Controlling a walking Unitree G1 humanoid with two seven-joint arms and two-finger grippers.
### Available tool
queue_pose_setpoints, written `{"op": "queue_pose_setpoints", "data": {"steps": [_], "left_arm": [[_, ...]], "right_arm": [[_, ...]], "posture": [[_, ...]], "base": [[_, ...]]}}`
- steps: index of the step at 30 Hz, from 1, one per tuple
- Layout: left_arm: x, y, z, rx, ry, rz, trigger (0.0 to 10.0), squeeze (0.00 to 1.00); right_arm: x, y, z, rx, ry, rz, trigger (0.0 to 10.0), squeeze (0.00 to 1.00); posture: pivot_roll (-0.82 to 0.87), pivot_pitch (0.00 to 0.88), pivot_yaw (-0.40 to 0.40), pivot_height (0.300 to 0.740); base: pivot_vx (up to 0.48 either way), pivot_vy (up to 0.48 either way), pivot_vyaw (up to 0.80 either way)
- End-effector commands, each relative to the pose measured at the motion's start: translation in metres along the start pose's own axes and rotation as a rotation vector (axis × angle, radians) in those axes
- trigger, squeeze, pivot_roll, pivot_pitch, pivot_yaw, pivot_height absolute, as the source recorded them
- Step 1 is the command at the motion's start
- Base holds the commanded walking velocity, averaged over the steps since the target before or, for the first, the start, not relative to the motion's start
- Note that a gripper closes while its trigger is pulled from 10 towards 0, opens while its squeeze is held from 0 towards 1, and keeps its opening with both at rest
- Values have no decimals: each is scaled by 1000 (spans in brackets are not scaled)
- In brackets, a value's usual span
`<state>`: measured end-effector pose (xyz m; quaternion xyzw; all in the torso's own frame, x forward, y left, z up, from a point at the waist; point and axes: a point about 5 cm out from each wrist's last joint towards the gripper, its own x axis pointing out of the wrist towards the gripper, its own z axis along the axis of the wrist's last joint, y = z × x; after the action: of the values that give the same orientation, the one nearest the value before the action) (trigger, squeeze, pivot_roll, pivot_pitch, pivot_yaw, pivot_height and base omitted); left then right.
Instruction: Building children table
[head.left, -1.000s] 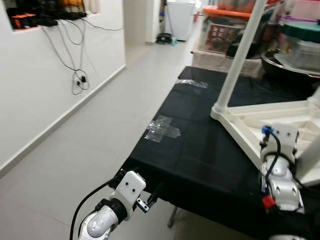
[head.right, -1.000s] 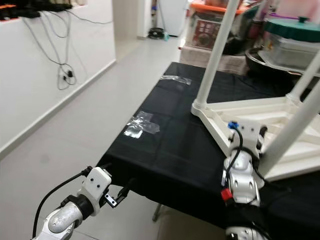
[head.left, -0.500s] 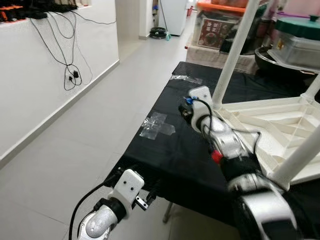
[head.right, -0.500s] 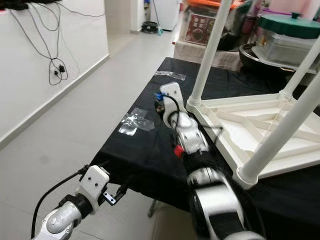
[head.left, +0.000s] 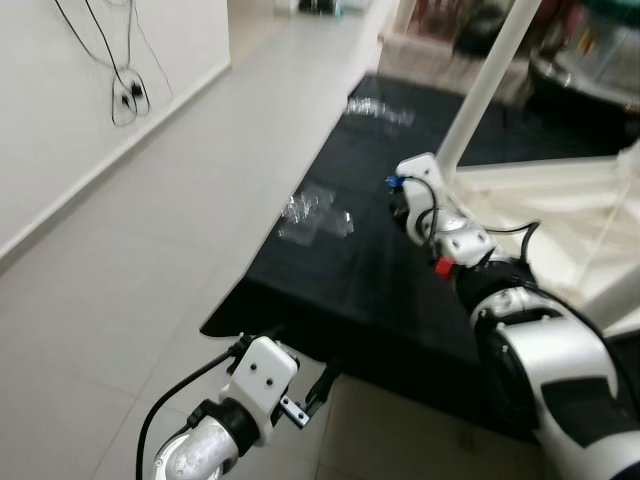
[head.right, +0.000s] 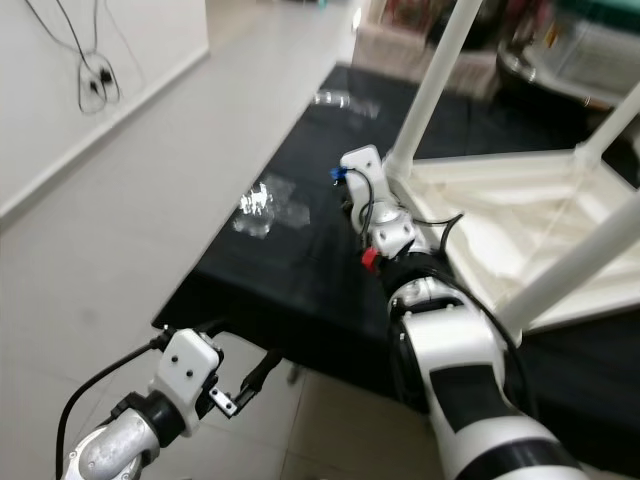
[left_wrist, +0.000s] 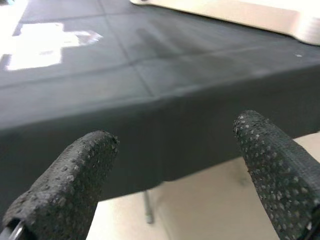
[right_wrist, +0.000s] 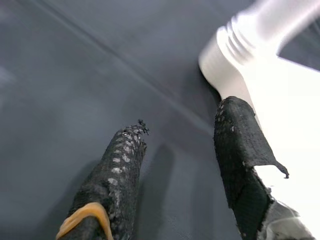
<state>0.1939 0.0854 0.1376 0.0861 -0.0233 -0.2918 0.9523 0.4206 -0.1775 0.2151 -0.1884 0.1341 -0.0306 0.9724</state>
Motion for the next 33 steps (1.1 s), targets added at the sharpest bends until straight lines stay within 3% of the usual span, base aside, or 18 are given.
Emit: {"op": "queue_pose_setpoints", "data": {"steps": [1,13,25,30,33], "left_arm": [[-5,-6,0,-23,21,-8,10000,0],[-14,-13,2,-46,67,-25,10000,0],[-17,-15,7,-48,75,-19,10000,0],[-17,-16,8,-52,75,-15,10000,0],[-17,-16,9,-64,72,-3,10000,0]], "right_arm": [[0,-13,2,21,-4,-61,10000,0],[-3,-43,18,93,-74,-210,10000,0],[0,-20,3,2,57,-22,10000,0],[-1,-17,5,-29,61,11,10000,0],[-1,-19,18,-14,6,-13,10000,0]], "posture": [[38,293,-131,740],[37,306,-119,740],[18,305,-129,740],[15,308,-134,740],[14,310,-136,740]], "base": [[0,0,0],[0,0,0],[0,0,0],[0,0,0],[0,0,0]]}}
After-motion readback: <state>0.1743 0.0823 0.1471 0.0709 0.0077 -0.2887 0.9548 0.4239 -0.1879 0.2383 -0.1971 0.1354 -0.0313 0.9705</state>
